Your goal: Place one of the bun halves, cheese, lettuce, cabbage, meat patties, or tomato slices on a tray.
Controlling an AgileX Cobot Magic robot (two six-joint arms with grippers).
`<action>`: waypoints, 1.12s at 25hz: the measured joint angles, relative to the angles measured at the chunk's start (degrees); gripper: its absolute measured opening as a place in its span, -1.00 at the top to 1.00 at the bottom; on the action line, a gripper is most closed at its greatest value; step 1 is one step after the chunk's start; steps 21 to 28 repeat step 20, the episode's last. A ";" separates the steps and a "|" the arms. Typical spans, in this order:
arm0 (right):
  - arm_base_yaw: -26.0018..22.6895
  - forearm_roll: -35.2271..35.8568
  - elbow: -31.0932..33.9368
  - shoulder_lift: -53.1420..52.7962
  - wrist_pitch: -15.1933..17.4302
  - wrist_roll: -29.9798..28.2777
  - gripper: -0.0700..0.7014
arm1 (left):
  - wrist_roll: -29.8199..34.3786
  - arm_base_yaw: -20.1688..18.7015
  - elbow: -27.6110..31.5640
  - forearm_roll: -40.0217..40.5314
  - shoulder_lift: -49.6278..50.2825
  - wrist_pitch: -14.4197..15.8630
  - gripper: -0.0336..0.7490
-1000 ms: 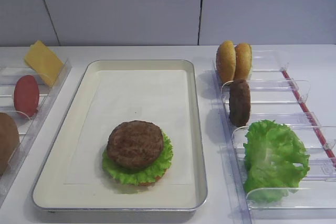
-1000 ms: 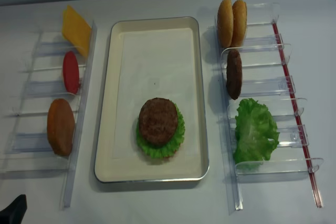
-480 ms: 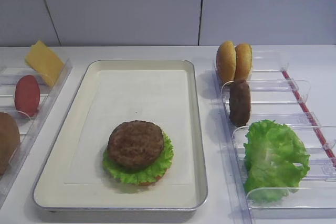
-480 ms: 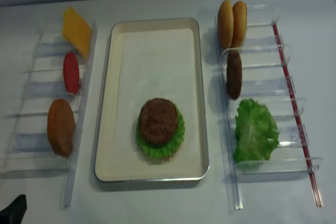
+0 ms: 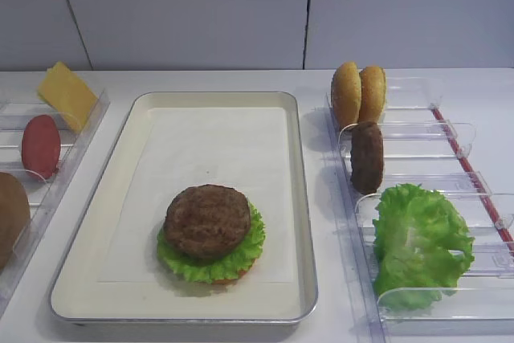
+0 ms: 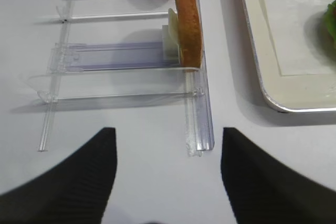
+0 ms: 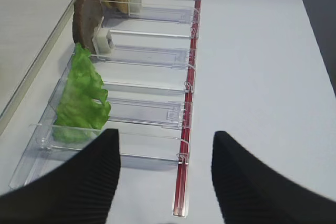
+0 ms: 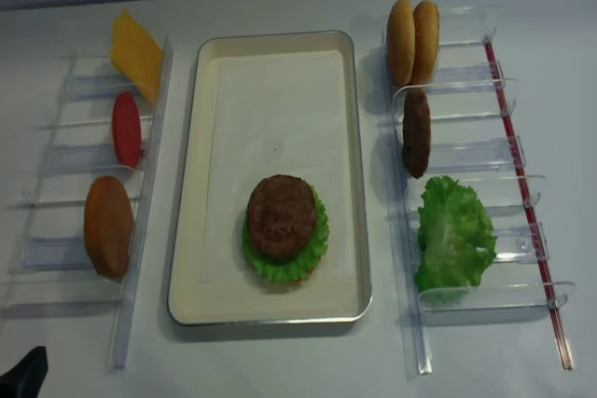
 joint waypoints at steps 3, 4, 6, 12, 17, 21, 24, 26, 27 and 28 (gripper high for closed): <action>0.00 0.00 0.00 0.00 -0.08 0.00 -0.31 | 0.00 0.00 0.00 0.00 0.00 0.00 -0.18; 0.00 0.00 0.00 0.00 -0.08 0.00 -0.31 | 0.00 0.00 0.00 0.00 0.00 0.00 -0.18; 0.00 0.00 0.00 0.00 -0.08 0.00 -0.31 | 0.00 0.00 0.00 0.00 0.00 0.00 -0.18; 0.00 0.00 0.00 0.00 -0.08 0.00 -0.31 | 0.00 0.00 0.00 0.00 0.00 0.00 -0.18; 0.00 0.00 0.00 0.00 -0.12 0.04 -0.31 | 0.00 0.00 0.00 0.00 0.00 0.00 -0.18; 0.00 0.00 0.00 0.00 -0.12 0.04 -0.31 | 0.00 0.00 0.00 0.00 0.00 0.00 -0.18; 0.00 0.00 0.00 0.00 -0.12 0.04 -0.31 | 0.00 0.00 0.00 0.00 0.00 0.00 -0.18; 0.00 0.00 0.00 0.00 -0.12 0.04 -0.31 | 0.00 0.00 0.00 0.00 0.00 0.00 -0.18; 0.00 0.00 0.00 0.00 -0.12 0.04 -0.31 | 0.00 0.00 0.00 0.00 0.00 0.00 -0.18; 0.00 0.00 0.00 0.00 -0.12 0.04 -0.31 | 0.00 0.00 0.00 0.00 0.00 0.00 -0.18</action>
